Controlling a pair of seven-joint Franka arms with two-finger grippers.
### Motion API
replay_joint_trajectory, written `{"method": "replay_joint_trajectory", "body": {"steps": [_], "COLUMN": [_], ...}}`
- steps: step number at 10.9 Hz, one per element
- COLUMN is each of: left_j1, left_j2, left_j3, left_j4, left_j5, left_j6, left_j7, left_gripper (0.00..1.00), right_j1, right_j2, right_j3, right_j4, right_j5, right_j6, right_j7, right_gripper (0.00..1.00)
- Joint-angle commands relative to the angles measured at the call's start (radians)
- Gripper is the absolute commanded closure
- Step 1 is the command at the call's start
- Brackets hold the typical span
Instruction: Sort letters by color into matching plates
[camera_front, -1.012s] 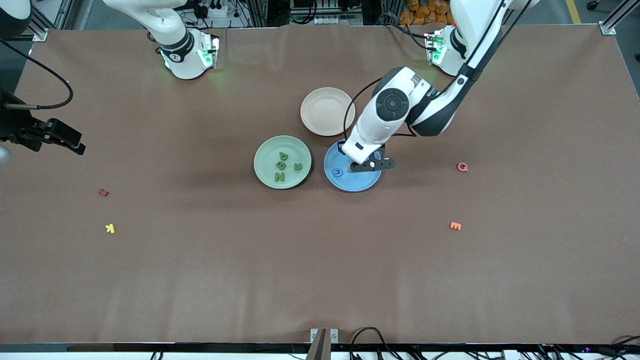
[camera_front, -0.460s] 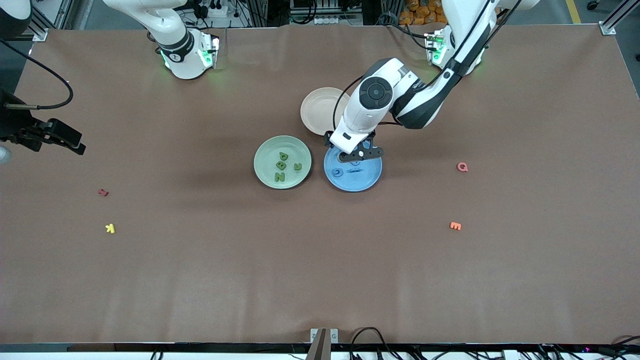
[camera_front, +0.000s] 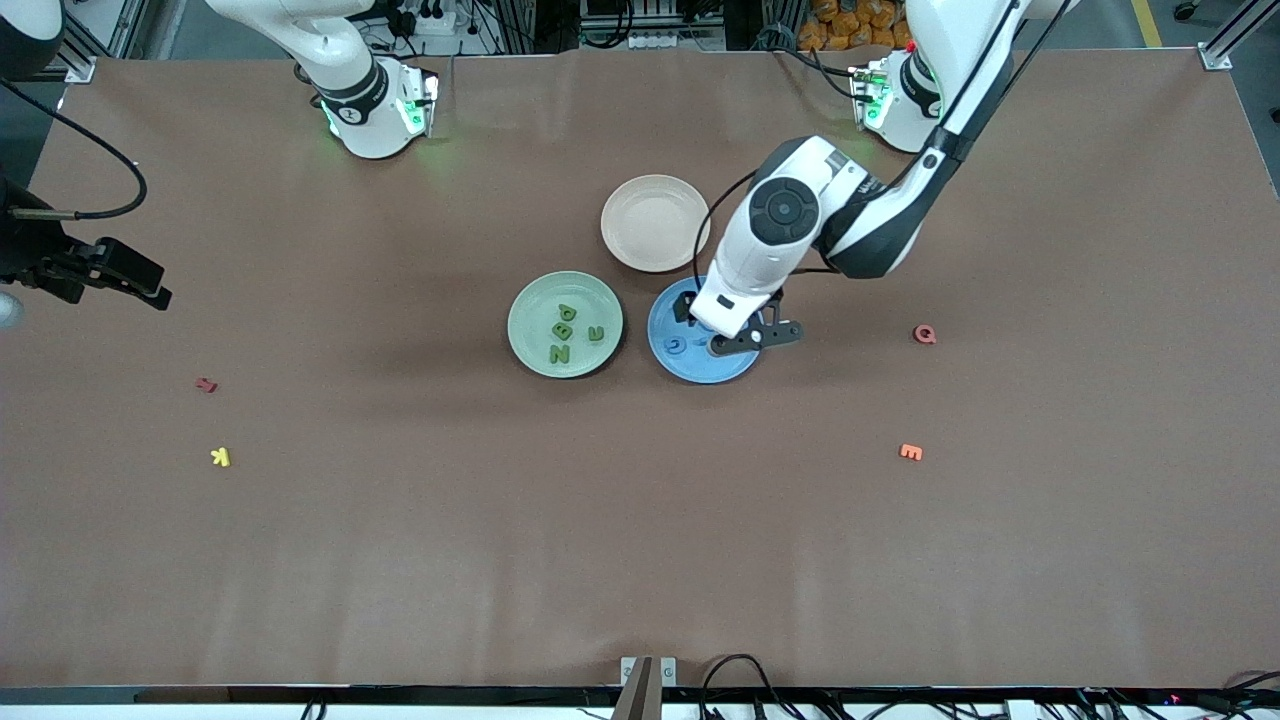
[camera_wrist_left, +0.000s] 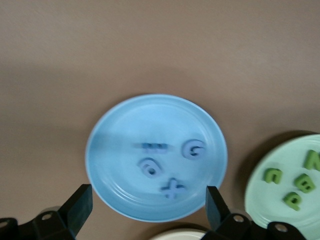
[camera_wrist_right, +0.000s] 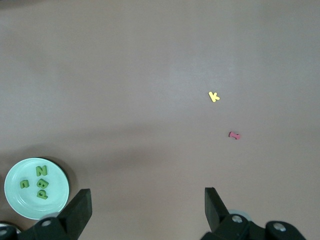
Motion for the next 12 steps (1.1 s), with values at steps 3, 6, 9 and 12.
{"method": "replay_joint_trajectory", "body": {"steps": [3, 6, 9, 12], "left_j1": [0.04, 0.048, 0.092, 0.182], "left_j2": [-0.075, -0.103, -0.196, -0.318], "left_j3": [0.183, 0.3, 0.317, 0.304], "left_j4": [0.004, -0.006, -0.012, -0.018], "left_j5": [0.028, 0.071, 0.071, 0.068], "left_j6": [-0.179, -0.172, -0.184, -0.254], "left_j7": [0.353, 0.497, 0.554, 0.662], "left_gripper": [0.0, 0.0, 0.0, 0.0], "right_j1": [0.0, 0.0, 0.0, 0.002], "right_j2": [-0.002, -0.002, -0.002, -0.001], "right_j3": [-0.001, -0.001, -0.001, -0.001], "right_j4": [-0.007, -0.006, -0.006, -0.007], "right_j5": [0.01, 0.01, 0.01, 0.01], "right_j6": [0.006, 0.006, 0.006, 0.006], "right_j7": [-0.006, -0.006, -0.006, -0.006], "right_gripper": [0.0, 0.0, 0.0, 0.0]}}
